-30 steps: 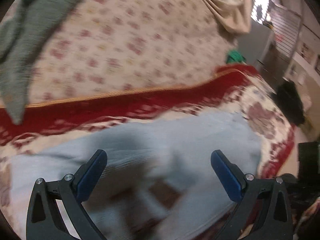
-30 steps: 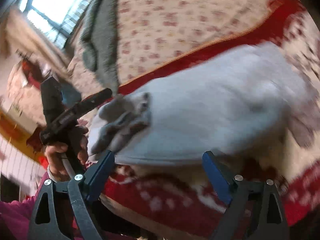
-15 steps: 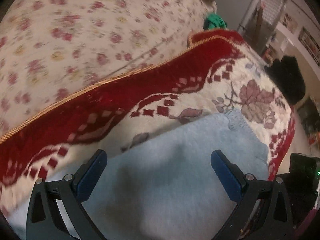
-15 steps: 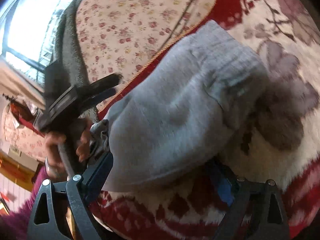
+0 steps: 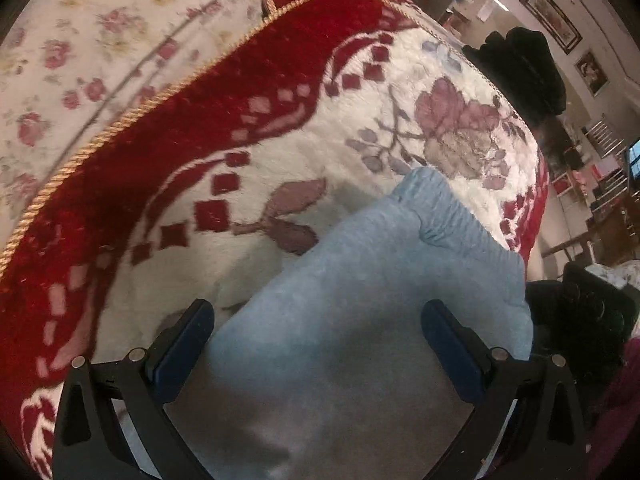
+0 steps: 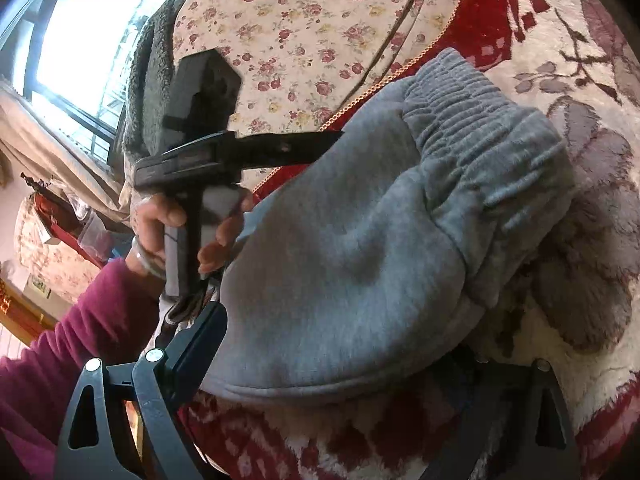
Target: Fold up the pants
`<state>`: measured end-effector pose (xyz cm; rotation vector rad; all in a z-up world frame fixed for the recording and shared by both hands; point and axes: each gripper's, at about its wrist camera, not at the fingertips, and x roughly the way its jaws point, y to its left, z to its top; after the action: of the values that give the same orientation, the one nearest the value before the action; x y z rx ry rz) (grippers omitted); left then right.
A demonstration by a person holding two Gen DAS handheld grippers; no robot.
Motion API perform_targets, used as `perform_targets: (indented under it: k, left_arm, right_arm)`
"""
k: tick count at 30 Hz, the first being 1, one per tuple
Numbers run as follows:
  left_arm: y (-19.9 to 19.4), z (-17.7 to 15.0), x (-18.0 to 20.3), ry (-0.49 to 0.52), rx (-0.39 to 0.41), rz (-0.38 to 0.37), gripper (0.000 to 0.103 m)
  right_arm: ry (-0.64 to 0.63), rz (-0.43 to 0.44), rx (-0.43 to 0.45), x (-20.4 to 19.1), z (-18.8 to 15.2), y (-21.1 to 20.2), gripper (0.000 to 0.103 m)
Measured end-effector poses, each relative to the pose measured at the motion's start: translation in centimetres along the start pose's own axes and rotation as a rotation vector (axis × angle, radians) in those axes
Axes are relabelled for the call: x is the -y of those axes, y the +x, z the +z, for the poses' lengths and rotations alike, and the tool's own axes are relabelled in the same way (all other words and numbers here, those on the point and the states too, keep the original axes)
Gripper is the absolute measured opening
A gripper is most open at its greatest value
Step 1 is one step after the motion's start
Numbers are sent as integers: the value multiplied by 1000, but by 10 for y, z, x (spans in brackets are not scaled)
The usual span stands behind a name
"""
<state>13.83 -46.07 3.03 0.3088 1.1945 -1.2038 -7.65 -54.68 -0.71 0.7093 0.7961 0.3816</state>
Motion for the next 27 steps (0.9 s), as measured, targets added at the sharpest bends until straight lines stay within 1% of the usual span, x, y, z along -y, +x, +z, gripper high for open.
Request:
perform_targets:
  k: [1,2,3,4,6,7,8,9,11,12,13,15,18,22,27]
  left_arm:
    - [2,1,-1,-10,-2,-16,103]
    - [5,2,-3,-22,-10,-35,98]
    - [8,2,-5,-32,-31,-57,92]
    - [12,3,-6,-42,-47,-66,86]
    - [15,5,-9,-61,-53,-70,74]
    - [16,5,-9,-69,-49,-69,63]
    - [15,6,-7,-68,-42,-77,53]
    - [12,6,-3,-51,-33,-76,49]
    - [6,5,1,-27,-18,-63,34]
    - [0,5,1,-39,-3,-61,31]
    - [-5,5,0,-53,11,-66,27]
    - [-17,4,5,-39,40,-64,25]
    - [-44,3,11,-23,92,-57,23]
    - [-97,-2,17,-17,190,-40,23]
    - [-167,-25,20,-23,308,8,23]
  right_arm:
    - [-7,-18,2,-2,1,1,89]
    - [-18,-52,4,-2,2,2,78]
    - [-22,-70,3,-2,2,3,71]
    - [-10,-58,4,0,3,3,71]
    - [27,-26,12,4,5,1,61]
    - [42,-15,15,7,6,1,59]
    - [59,6,19,9,6,0,52]
    - [62,16,22,9,8,-1,46]
    - [43,20,29,5,8,-4,39]
    - [32,19,35,2,8,-6,36]
    - [11,16,42,-3,8,-8,34]
    - [-28,16,57,-13,10,-13,31]
    - [-66,30,74,-28,15,-20,29]
    - [-144,57,106,-61,25,-30,28]
    - [-241,105,130,-111,34,-36,28]
